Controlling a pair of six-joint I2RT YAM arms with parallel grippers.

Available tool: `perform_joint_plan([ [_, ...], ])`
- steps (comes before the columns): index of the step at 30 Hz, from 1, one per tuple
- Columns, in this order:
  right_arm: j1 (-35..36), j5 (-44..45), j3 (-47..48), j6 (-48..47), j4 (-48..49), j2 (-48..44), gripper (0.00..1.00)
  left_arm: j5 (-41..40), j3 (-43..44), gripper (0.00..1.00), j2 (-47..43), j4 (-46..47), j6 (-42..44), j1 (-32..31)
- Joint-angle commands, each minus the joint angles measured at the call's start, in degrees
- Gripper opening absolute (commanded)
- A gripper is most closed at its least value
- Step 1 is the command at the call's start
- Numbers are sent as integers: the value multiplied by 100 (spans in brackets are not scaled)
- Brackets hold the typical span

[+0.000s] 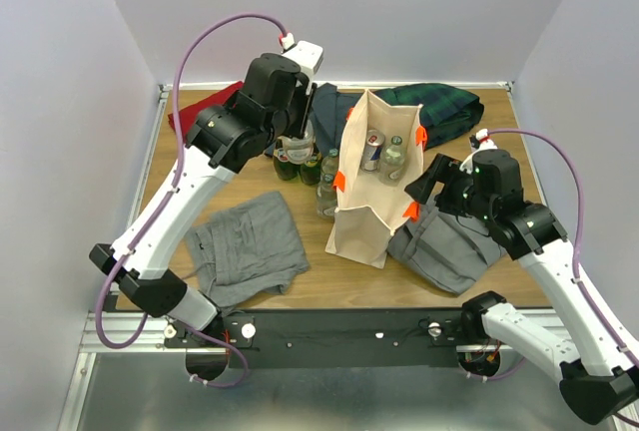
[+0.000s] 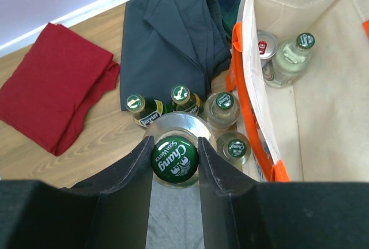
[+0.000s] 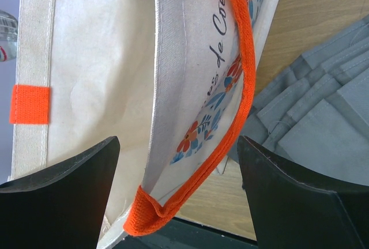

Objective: Take the beverage out of the canvas bag
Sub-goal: Place the drink at the center of the board.

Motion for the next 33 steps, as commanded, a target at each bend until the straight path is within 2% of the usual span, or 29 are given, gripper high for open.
perform_joint_plan([
  [1, 13, -134, 105, -10, -60, 51, 91, -126, -138, 0, -465, 897, -137, 110],
  [16, 13, -64, 123, 7, -33, 104, 91, 23, -1589, 0, -712, 1565, -480, 540],
  [25, 13, -37, 53, 43, -25, 95, 91, 304, -2731, 0, -773, 2417, -629, 575],
  [33, 13, -2, 44, 25, -42, 122, 92, 515, -3137, 0, -738, 2848, -726, 567],
])
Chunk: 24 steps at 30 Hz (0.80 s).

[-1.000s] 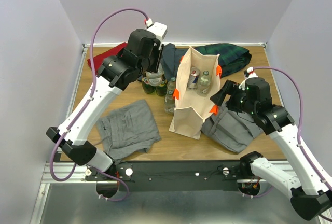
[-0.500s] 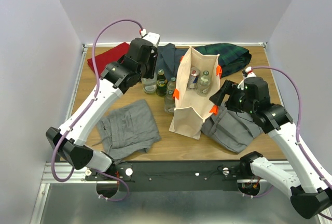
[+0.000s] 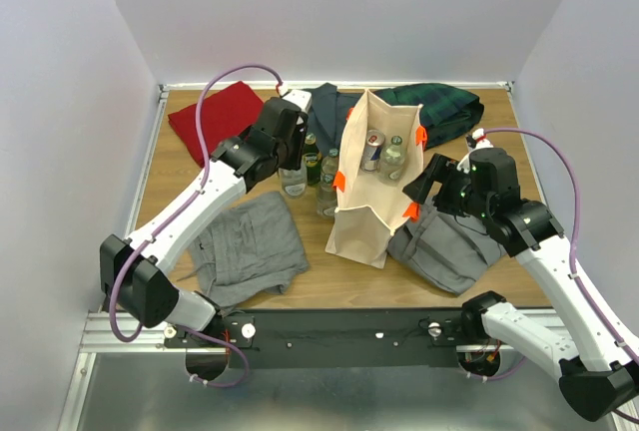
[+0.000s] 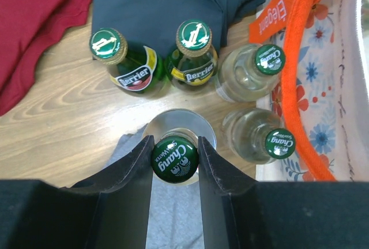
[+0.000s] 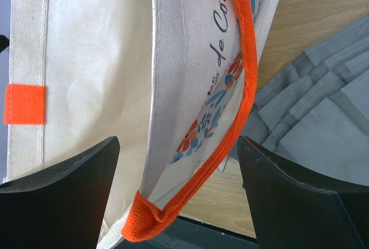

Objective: Take the beverage out of the canvas bag
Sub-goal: Place the drink at the center of the board.

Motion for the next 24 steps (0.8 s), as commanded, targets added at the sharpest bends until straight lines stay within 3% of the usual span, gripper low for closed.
perform_joint_plan([
  [1, 24, 72, 18, 27, -34, 10, 92, 146, 24, 0, -298, 1135, -151, 9],
  [24, 15, 107, -53, 45, -16, 72, 92, 322, -636, 0, -17, 1970, -222, 18],
])
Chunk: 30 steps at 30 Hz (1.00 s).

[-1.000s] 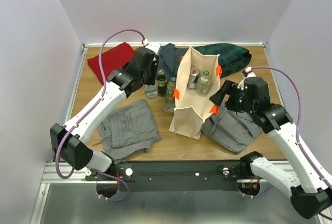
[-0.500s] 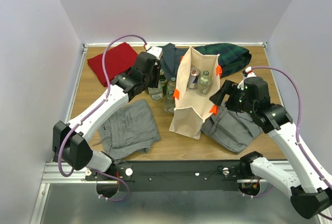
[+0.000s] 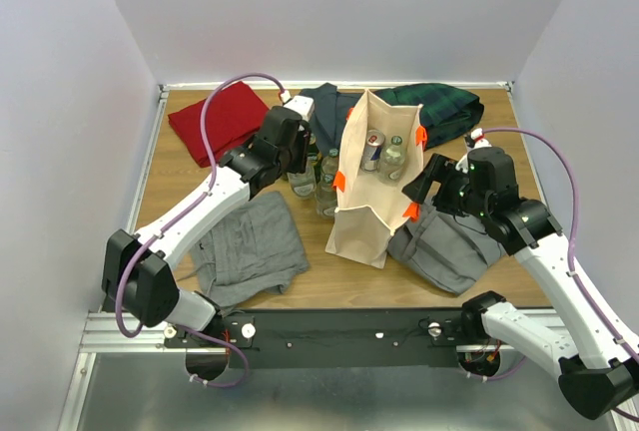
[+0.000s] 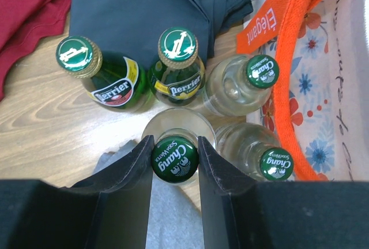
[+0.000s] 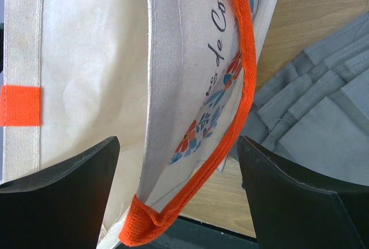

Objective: Take the beverage out of the canvas bag
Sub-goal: Place the drink at the center of the board.

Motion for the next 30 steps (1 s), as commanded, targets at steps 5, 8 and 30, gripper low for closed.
perform_joint_plan([
  [5, 24, 125, -40, 36, -42, -3, 92, 103, 48, 0, 29, 998, -125, 18],
  [8, 15, 134, -48, 45, -42, -11, 92, 95, -5, 0, 73, 1042, -143, 9],
  [30, 15, 143, -83, 27, 2, 68, 92, 139, -233, 0, 389, 1438, -240, 9],
])
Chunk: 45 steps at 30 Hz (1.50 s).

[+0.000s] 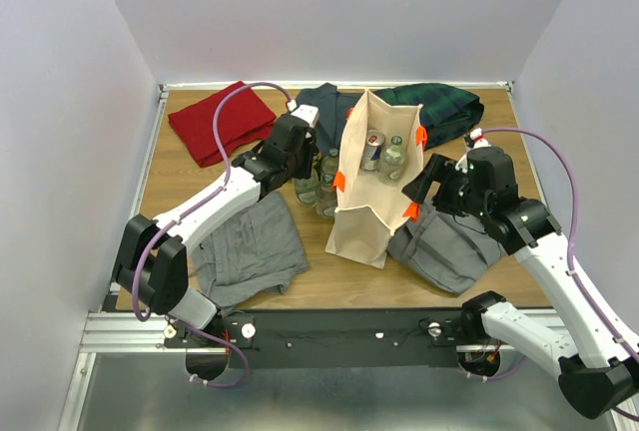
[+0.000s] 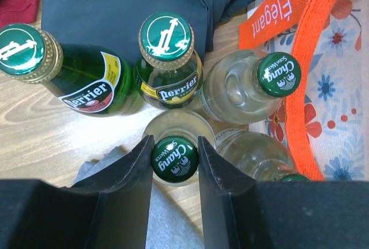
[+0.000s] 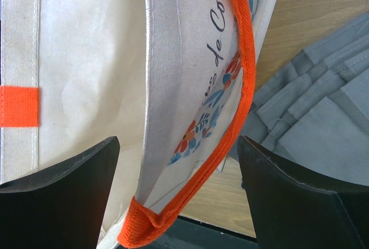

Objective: Take the beverage out of the canvas bag
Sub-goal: Place the drink at the center of the board.

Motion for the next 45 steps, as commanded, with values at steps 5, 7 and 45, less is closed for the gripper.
perform_joint_plan([
  [5, 24, 132, -64, 18, 10, 74, 92, 95, 175, 0, 7, 775, -128, 18],
  [7, 24, 140, -55, 10, 19, 92, 92, 121, 167, 0, 16, 775, -146, 9],
  [45, 15, 140, -169, 18, 55, -31, 93, 69, 456, 58, -195, 29, -304, 9],
])
